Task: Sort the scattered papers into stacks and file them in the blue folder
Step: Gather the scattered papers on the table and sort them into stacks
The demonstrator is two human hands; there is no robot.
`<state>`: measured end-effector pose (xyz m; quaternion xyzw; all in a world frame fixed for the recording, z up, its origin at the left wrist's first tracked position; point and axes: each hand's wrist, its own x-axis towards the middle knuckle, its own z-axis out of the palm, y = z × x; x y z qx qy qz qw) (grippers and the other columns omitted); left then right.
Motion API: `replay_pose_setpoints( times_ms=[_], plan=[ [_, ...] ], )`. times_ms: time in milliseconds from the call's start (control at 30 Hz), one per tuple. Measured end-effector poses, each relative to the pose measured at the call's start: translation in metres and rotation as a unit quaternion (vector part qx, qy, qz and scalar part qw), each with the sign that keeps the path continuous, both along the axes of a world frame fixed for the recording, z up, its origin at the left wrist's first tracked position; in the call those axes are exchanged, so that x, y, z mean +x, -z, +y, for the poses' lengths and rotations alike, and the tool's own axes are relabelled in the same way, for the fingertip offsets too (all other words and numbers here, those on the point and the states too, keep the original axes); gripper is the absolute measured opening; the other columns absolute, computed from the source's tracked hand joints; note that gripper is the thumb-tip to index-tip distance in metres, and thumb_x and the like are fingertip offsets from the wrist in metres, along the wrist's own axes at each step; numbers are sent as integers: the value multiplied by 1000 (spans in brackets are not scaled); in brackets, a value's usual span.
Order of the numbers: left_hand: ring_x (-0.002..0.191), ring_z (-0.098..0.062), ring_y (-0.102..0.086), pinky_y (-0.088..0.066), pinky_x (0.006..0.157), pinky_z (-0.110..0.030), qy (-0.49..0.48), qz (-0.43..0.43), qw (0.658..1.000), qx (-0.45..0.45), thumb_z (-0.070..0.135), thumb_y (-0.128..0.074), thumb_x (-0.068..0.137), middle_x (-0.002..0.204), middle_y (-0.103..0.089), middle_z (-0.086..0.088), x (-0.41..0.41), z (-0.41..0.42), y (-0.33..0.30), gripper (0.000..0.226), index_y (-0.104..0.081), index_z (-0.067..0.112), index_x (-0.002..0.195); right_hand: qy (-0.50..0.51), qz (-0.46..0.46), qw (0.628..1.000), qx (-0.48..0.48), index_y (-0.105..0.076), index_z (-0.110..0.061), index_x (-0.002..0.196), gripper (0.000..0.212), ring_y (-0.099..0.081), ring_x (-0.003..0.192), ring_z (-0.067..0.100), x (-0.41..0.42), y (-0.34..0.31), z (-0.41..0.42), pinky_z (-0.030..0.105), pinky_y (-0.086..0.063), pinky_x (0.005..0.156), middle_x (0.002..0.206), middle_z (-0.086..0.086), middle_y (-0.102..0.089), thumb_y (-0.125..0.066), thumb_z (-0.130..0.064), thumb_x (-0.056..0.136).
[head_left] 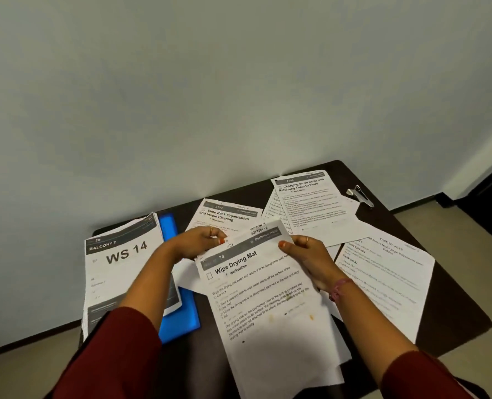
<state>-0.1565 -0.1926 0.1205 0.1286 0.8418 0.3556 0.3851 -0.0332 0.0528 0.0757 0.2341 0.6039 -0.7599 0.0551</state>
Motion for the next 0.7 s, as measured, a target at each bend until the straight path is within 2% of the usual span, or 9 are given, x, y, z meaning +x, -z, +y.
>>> replay_pose_setpoints(
  times_ms=[67,200,300,400,467,533,600,700],
  plan=[
    [100,-12,-59,-50,83,-24,15,4,1000,2,22,-48,100,105,-63,5,1,1,8,14,-61,22,106,-9,0,1000,16,-68,-4,100,17,-69,87,33,-1,6,-1,45,-56,83,95,17,-73,-69,-12,85],
    [107,-18,-61,-51,93,-36,18,-5,1000,18,23,-49,99,112,-64,2,-6,1,23,14,-61,23,105,-14,6,999,49,-65,-6,102,14,-71,87,26,-5,14,-2,38,-57,80,94,9,-75,-64,-10,89],
    [100,-16,-65,-52,90,-36,-11,-24,999,27,26,-53,97,106,-67,4,-15,-2,35,12,-63,23,102,-4,16,998,53,-61,-10,106,17,-71,90,25,-13,20,-3,38,-58,79,99,9,-74,-63,-7,89],
    [94,-16,-68,-54,82,-31,-69,-61,995,44,27,-57,95,109,-69,-4,-27,-5,52,14,-66,18,102,12,14,998,67,-56,-23,109,25,-72,88,21,-25,26,-3,36,-58,76,99,5,-74,-62,-7,90],
    [91,-17,-65,-51,76,-28,-143,-27,988,56,25,-56,96,112,-67,-7,-35,-6,65,13,-65,17,100,19,12,997,70,-55,-25,114,29,-72,89,22,-33,31,-2,37,-59,76,99,6,-74,-61,-7,91],
    [99,-20,-60,-47,79,-28,-208,58,976,24,22,-52,98,120,-62,-9,-44,-8,78,19,-61,12,110,30,4,997,76,-54,-23,118,33,-72,90,21,-44,38,-1,35,-59,75,101,7,-73,-61,-6,91],
    [111,-29,-56,-44,87,-33,-233,121,964,-52,21,-51,98,127,-56,-13,-56,-15,91,33,-54,4,126,50,-3,996,70,-53,-22,120,36,-70,96,21,-57,45,-1,34,-59,78,106,8,-72,-62,-4,90],
    [114,-37,-52,-44,98,-44,-225,135,953,-151,28,-54,93,129,-52,-20,-76,-33,117,45,-50,4,130,102,-29,994,37,-57,-15,122,36,-66,102,21,-83,58,-3,39,-55,89,115,8,-68,-63,-3,89]
  ],
)
